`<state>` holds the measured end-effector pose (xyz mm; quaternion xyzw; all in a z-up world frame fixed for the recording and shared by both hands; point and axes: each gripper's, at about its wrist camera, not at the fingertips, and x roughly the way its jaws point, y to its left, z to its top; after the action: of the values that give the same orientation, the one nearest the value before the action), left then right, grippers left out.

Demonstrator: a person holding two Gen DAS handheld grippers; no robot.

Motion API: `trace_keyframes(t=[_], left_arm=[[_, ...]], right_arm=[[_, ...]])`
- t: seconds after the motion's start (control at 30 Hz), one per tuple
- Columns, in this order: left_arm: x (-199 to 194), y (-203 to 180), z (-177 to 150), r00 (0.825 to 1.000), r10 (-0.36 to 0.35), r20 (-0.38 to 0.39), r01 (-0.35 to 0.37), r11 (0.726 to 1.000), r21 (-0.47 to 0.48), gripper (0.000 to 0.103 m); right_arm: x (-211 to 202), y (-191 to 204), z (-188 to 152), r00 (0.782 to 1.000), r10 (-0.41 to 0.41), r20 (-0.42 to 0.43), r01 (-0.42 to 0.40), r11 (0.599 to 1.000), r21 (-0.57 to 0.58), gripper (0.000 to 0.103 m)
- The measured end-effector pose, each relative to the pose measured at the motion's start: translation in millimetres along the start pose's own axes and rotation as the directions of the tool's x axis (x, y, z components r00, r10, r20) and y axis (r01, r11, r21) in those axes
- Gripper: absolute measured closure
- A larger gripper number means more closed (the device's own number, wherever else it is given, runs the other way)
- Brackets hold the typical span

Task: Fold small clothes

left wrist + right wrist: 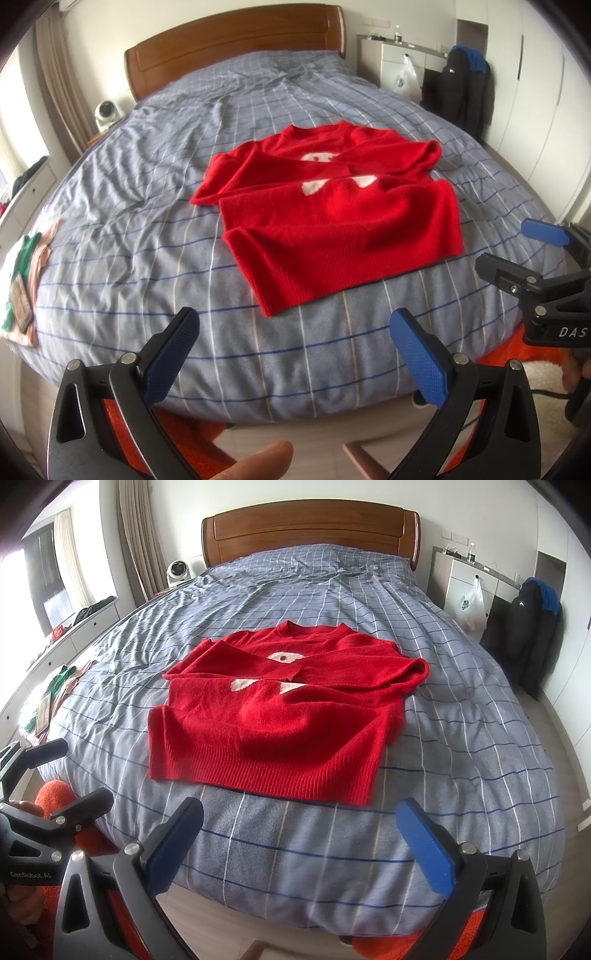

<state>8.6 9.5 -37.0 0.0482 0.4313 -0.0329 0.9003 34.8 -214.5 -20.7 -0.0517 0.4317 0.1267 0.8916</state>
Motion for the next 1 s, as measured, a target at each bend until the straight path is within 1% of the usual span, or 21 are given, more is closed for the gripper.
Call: trace_keyframes(t=[0.67,0.77,0.8,0.87,0.9,0.97,1.0], left_arm=[[0,0,2,1.000,-0.001,0.001,0.001,1.000,0.000,0.000],[-2,11,-2,1.000,0.019,0.014,-0.018,1.000,-0.009,0.000],[0,22,-3,0.999,0.037,0.014,-0.037,0.999,-0.028,0.000],[8,39,-5,0.999,0.047,-0.002,-0.047,0.997,-0.067,0.000],[17,53,-8,0.999,0.044,-0.022,-0.046,0.993,-0.104,0.000],[32,68,-10,0.998,0.036,-0.054,-0.044,0.987,-0.152,0.001],[44,81,-13,0.997,0.014,-0.072,-0.027,0.982,-0.188,0.001]], right_arm=[[0,-1,0,1.000,-0.001,-0.002,0.001,1.000,0.002,0.000],[0,-2,1,1.000,-0.005,-0.001,0.005,1.000,0.002,0.000],[-1,-4,1,1.000,-0.008,0.008,0.008,1.000,0.004,0.000],[-4,-13,4,0.999,-0.017,0.039,0.016,1.000,0.018,0.000],[-6,-21,4,0.998,-0.024,0.059,0.022,0.999,0.038,0.000],[-6,-43,4,0.995,-0.037,0.088,0.029,0.996,0.090,0.000],[-4,-59,1,0.994,-0.046,0.098,0.033,0.991,0.128,0.000]])
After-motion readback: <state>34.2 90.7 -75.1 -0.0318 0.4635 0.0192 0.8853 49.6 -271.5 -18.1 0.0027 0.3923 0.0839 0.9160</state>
